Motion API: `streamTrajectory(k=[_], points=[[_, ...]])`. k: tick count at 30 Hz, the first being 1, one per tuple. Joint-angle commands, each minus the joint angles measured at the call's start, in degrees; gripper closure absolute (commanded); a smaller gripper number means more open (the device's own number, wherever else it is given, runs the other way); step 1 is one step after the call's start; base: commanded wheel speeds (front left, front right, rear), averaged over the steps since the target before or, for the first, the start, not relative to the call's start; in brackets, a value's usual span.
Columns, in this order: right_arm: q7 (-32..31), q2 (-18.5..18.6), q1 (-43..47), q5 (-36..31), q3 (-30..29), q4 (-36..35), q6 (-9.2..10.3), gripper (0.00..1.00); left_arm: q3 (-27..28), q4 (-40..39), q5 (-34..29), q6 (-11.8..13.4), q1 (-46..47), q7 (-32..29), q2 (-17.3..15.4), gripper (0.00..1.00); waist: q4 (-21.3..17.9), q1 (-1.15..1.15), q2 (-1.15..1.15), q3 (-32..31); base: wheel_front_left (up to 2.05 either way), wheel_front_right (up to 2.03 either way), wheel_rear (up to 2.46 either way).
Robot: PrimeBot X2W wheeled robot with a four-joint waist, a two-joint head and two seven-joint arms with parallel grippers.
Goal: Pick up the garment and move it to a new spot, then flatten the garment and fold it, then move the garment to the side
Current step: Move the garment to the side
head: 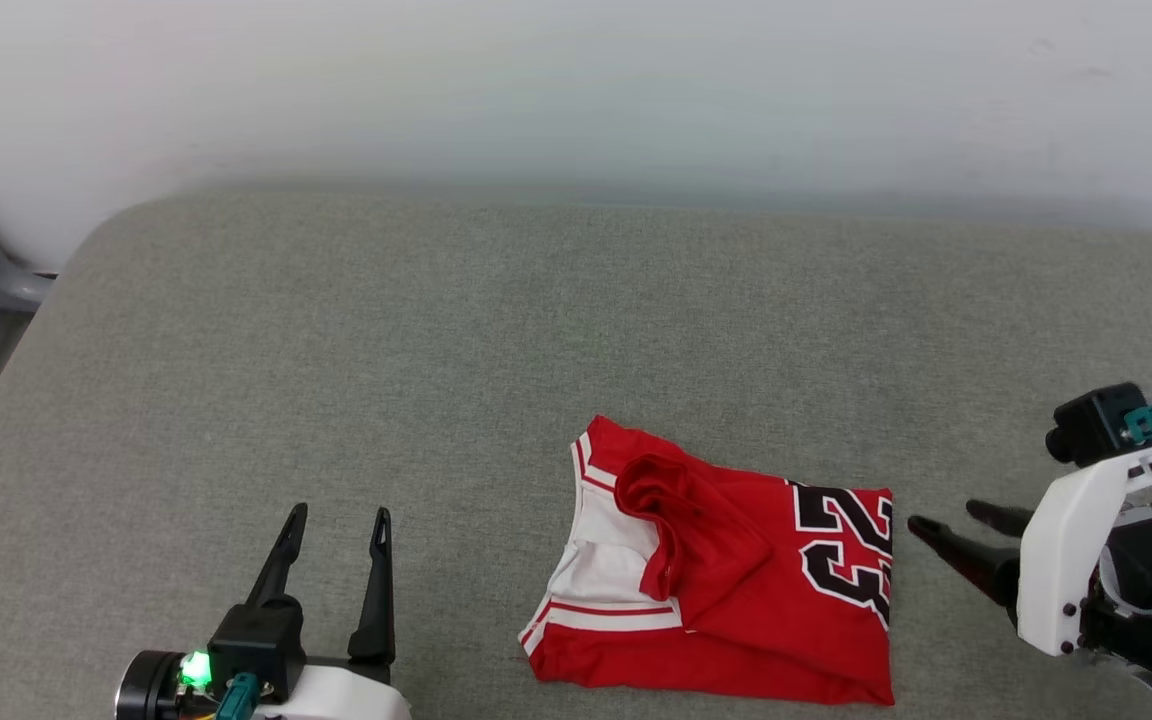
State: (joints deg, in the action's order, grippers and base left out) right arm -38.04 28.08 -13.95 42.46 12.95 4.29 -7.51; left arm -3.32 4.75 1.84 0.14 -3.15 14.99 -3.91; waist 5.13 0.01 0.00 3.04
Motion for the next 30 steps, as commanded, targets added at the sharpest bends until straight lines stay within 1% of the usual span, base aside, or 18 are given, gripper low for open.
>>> streamTrajectory(k=[1, 4, 8, 17, 20, 22, 23, 24, 25, 30], points=[[-3.1, -0.2, 0.7, 1.9, 0.7, 1.3, 0.05, 0.0, -0.3, -0.2, -0.1, -0.1, 1.1, 0.3, 0.1, 0.0, 0.8, -0.01, 0.0, 1.1, 0.0, 0.0, 0.0], [-5.8, -0.6, 0.8, 3.2, 2.1, 3.3, 0.05, 0.0, -0.7, -0.2, -0.1, -0.3, 2.0, 0.3, 0.2, 0.0, 1.7, -0.01, 0.0, 2.5, 0.0, 0.0, 0.0], [-5.9, -1.4, -0.2, 2.9, 2.9, 5.4, 0.05, 0.0, -0.9, -0.3, -0.1, -0.4, 3.0, 0.3, 0.3, 0.0, 2.7, -0.01, 0.0, 4.1, 0.0, 0.0, 0.0], [-2.3, -5.5, -2.8, 2.5, 7.6, 16.5, 0.05, 0.0, -1.2, 0.1, 0.2, -0.4, 5.1, 0.3, 0.5, 0.0, 4.5, -0.01, 0.0, 7.2, 0.0, 0.0, 0.0], [-1.5, -5.9, -2.3, 2.3, 11.0, 19.2, 0.05, 0.0, -1.3, 0.3, 0.2, -0.4, 5.4, 0.3, 0.6, 0.0, 4.9, -0.01, 0.0, 7.6, 0.0, 0.0, 0.0], [0.5, -5.8, -2.6, 2.8, 12.1, 19.7, 0.05, 0.0, -1.2, 0.5, 0.2, -0.3, 5.7, 0.3, 0.6, 0.0, 5.0, -0.01, 0.0, 7.6, 0.0, 0.0, 0.0], [1.5, -5.6, -2.9, 3.1, 12.4, 19.9, 0.06, 0.06, -1.2, 0.5, 0.2, -0.2, 5.8, 0.3, 0.6, 0.0, 5.0, -0.01, 0.0, 7.6, 0.0, 0.0, 0.0], [2.7, -5.3, -3.3, 3.2, 12.6, 20.0, 0.06, 0.78, -1.0, 0.6, 0.3, -0.1, 5.7, 0.3, 0.6, 0.0, 4.9, -0.01, 0.0, 7.4, 0.0, 0.0, 0.0], [3.9, -4.9, -3.7, 3.5, 12.8, 19.8, 0.06, 1.0, -0.9, 0.7, 0.3, -0.1, 5.5, 0.3, 0.6, 0.0, 4.8, -0.01, 0.0, 7.3, 0.0, 0.0, 0.0], [8.8, -2.5, -5.8, 4.4, 14.2, 17.4, 0.07, 1.0, -0.7, 1.0, 0.1, -0.2, 4.1, 0.3, 0.7, 0.0, 3.4, -0.01, 0.0, 5.6, 0.0, 0.0, 0.0]])
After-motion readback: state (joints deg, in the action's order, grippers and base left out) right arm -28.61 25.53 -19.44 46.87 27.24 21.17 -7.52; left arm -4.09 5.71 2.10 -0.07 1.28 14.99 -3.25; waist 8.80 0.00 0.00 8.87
